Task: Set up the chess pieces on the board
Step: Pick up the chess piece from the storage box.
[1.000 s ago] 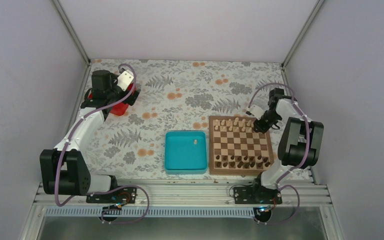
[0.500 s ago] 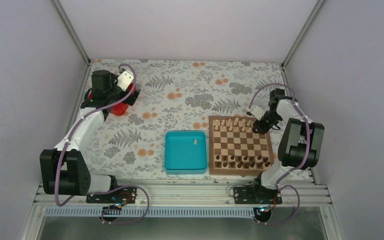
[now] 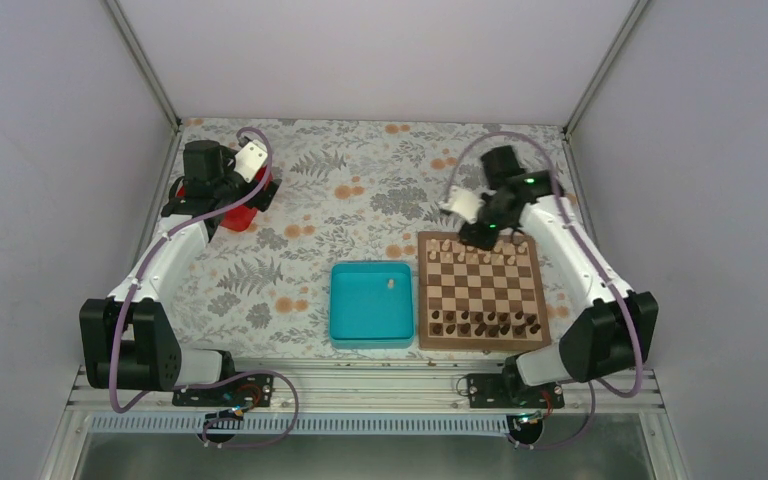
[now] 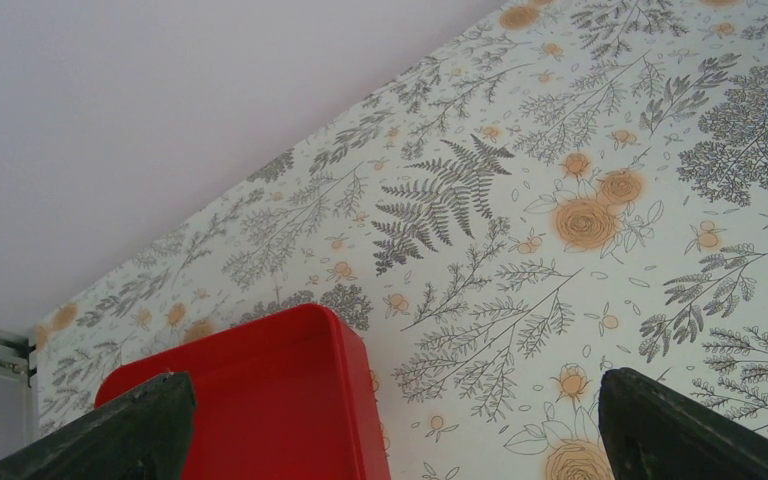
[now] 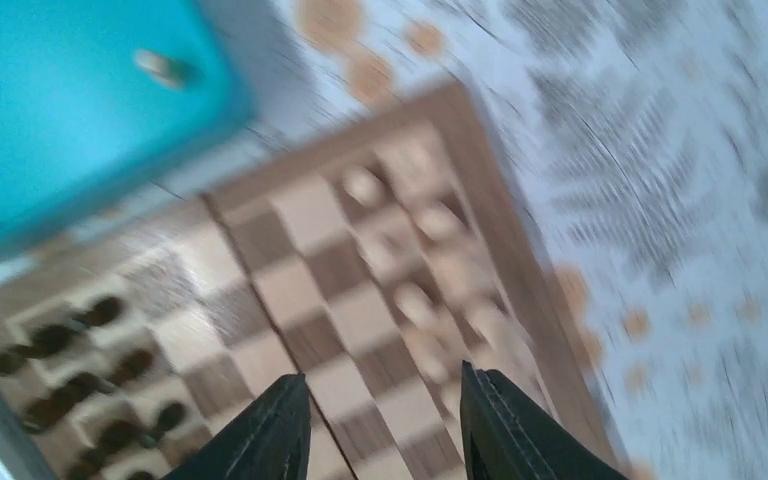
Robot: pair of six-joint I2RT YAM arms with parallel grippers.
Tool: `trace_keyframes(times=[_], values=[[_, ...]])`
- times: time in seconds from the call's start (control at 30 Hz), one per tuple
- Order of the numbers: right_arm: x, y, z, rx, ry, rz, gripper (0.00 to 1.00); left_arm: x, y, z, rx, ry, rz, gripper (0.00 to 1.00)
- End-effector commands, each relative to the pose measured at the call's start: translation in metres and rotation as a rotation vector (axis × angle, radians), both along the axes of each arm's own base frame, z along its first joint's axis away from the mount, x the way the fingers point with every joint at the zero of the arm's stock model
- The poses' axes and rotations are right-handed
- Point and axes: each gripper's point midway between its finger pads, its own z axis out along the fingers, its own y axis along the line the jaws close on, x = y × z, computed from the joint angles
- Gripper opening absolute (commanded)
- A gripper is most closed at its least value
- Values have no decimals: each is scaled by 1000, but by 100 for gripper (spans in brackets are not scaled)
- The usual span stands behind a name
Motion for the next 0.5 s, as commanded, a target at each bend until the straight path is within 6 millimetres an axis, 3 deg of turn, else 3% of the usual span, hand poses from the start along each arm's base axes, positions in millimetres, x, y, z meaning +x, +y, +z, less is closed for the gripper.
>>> trace_keyframes(times=[0.0, 0.1, 0.2, 0.33, 0.47], values=[[-36, 79, -9, 27, 115, 130, 42, -2, -3, 8, -10, -22, -21, 100], [-53, 130, -22, 12, 142, 267, 43, -2, -3, 7, -10, -20, -20, 100], [-62, 159, -46, -32, 183, 352, 43, -3, -3, 8, -9, -24, -19, 100], [-63, 172, -85, -116, 194, 422, 43, -3, -2, 9, -6, -30, -12, 100], [-55, 176, -101, -157, 192, 444, 43, -3, 0, 10, -3, -39, -3, 100]])
